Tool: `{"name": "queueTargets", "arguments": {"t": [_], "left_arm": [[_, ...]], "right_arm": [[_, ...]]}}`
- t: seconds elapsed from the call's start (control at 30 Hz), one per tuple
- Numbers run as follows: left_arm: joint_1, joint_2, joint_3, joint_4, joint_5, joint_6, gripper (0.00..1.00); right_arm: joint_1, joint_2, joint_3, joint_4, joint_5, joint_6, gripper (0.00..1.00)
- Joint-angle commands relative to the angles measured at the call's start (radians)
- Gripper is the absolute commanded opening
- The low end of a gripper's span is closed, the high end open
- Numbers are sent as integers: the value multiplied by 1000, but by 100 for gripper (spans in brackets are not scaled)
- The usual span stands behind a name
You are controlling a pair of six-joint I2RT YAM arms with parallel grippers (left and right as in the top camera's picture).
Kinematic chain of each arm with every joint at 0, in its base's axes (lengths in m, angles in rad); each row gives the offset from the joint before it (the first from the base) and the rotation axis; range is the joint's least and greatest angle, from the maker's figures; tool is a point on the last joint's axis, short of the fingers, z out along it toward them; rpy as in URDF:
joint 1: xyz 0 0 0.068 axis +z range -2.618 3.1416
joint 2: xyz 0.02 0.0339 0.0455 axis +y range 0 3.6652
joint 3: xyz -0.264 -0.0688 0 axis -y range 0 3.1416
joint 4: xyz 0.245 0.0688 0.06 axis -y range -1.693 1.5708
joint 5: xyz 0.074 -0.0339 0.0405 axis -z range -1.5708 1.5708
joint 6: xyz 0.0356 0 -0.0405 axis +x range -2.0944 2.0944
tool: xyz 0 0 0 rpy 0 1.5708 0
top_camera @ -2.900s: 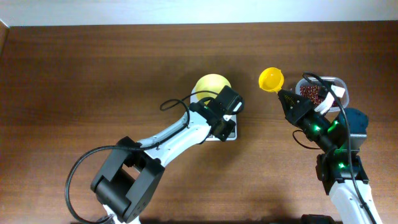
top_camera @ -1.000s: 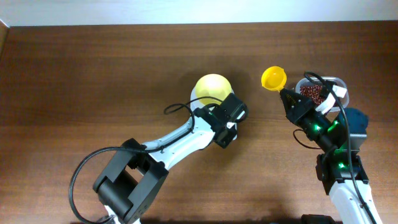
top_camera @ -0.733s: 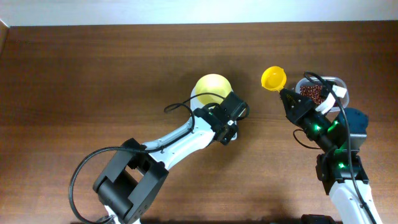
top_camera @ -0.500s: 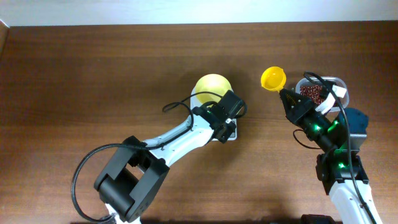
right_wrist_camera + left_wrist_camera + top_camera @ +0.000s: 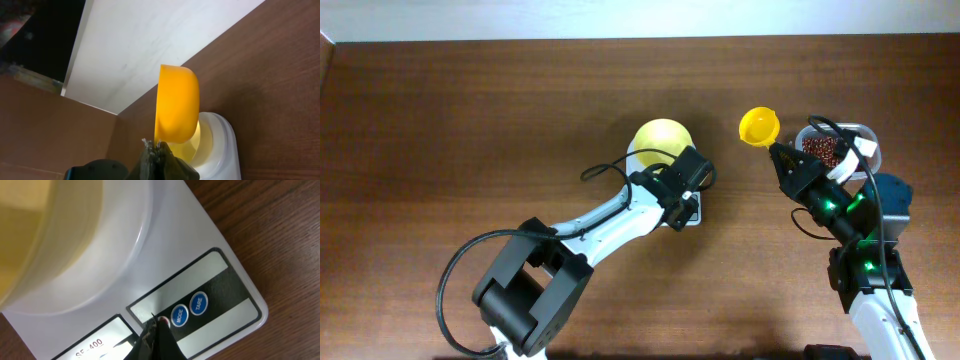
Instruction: Scoop item into bowl and weigh 50g on scale
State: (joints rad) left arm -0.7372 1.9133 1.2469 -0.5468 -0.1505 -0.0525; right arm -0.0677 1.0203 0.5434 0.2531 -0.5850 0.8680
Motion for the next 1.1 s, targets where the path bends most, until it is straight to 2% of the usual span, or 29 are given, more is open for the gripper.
{"name": "queueTargets", "arguments": {"t": [0.0,0.53,0.67,0.8,0.9,0.97,1.07], "left_arm": [[2,19,-10,-4,-3,-13,0],[2,63,-8,-6,18,26,0],[2,37,55,-80,23,35,0],[2,-85,94,-125,23,35,0],[17,-257,94,-130,21,35,0],[84,-367,94,-129,19,35,0],[224,-449,94,-140,19,35,11]], "right_arm": [[-6,3,14,3,-13,2,4],[-6,3,14,3,-13,2,4],[-6,3,14,3,-13,2,4],[-6,3,14,3,-13,2,4],[-6,3,14,0,-12,2,4],[-6,3,14,-23,-4,1,4],[-6,3,14,-41,-5,-39,4]]}}
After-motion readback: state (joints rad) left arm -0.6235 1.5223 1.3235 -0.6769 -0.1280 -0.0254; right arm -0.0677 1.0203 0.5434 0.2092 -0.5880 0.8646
